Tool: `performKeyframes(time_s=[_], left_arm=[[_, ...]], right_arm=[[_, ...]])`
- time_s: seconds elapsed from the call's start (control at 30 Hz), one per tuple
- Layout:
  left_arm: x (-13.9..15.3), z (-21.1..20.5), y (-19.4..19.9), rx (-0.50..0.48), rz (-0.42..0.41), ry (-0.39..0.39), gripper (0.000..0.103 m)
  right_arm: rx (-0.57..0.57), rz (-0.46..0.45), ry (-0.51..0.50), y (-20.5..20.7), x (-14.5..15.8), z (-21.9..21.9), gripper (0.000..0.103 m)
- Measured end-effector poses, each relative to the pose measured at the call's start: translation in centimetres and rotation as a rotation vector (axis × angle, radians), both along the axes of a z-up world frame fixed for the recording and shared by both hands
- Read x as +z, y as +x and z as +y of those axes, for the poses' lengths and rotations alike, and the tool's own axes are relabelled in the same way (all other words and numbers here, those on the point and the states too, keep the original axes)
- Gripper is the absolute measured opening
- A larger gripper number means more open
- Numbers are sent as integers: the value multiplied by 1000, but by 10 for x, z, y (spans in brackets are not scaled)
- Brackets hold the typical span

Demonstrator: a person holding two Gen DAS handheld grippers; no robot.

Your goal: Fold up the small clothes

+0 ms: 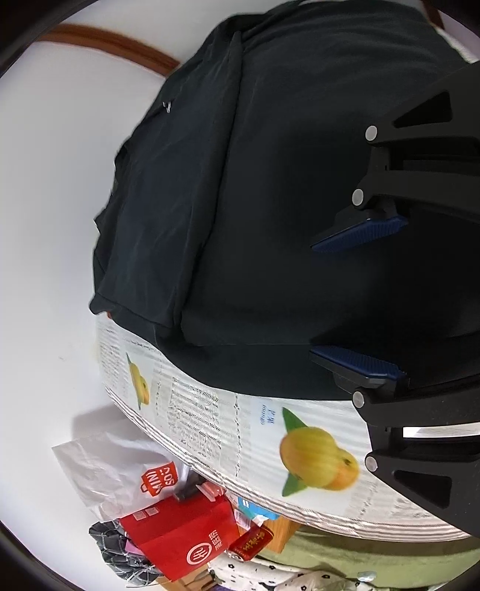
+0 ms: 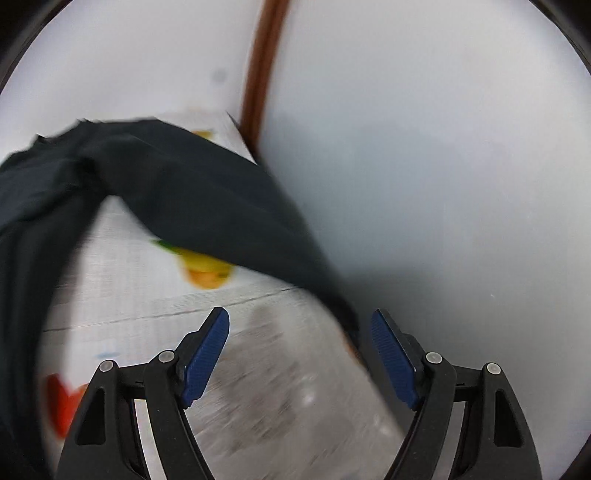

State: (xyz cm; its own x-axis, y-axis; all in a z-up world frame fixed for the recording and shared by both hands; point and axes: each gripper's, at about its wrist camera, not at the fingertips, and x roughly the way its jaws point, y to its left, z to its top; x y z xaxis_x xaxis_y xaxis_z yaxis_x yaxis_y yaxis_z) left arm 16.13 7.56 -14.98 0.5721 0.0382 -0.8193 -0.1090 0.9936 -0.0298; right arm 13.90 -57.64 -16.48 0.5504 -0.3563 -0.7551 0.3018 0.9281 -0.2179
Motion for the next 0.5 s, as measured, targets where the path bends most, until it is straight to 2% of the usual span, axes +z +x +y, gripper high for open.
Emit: performKeyframes(time_s=[0.13, 0.27, 0.37, 0.4, 0.5], left_arm=[[-7, -2, 10, 15, 6, 15, 55], [-8, -4, 14, 11, -1, 29, 60], [-9, -2, 14, 13, -14, 23, 62], [-9, -2, 16, 13, -16, 21, 62], [-11, -3, 16, 9, -24, 22, 63]], right_arm=[[-6, 50, 85, 34, -17, -26, 78], [-8, 29, 131, 56, -21, -37, 75], [22, 6, 167, 65, -23, -28, 35], [9, 2, 128, 66, -23, -22, 17], [-28, 0, 34, 73, -17, -15, 11]])
